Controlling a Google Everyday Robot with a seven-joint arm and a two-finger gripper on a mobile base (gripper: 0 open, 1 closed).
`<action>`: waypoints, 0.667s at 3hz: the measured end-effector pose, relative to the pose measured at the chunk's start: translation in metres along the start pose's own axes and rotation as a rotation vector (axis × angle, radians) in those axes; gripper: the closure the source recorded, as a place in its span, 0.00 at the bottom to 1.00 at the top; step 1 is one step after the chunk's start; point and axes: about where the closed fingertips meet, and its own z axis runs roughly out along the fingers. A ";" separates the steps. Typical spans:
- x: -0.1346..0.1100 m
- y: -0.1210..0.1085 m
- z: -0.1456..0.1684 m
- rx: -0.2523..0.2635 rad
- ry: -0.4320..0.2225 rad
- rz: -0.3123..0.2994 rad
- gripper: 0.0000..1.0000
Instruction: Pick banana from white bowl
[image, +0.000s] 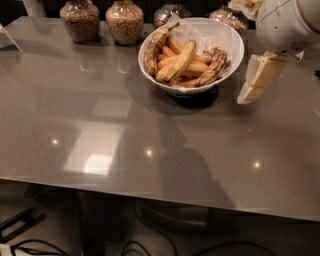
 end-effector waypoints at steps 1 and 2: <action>-0.025 -0.039 0.030 0.064 -0.045 -0.233 0.00; -0.052 -0.074 0.068 0.120 -0.070 -0.475 0.00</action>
Offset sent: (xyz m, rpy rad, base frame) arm 0.1366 0.1255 0.0083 -0.3742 -0.5030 0.6429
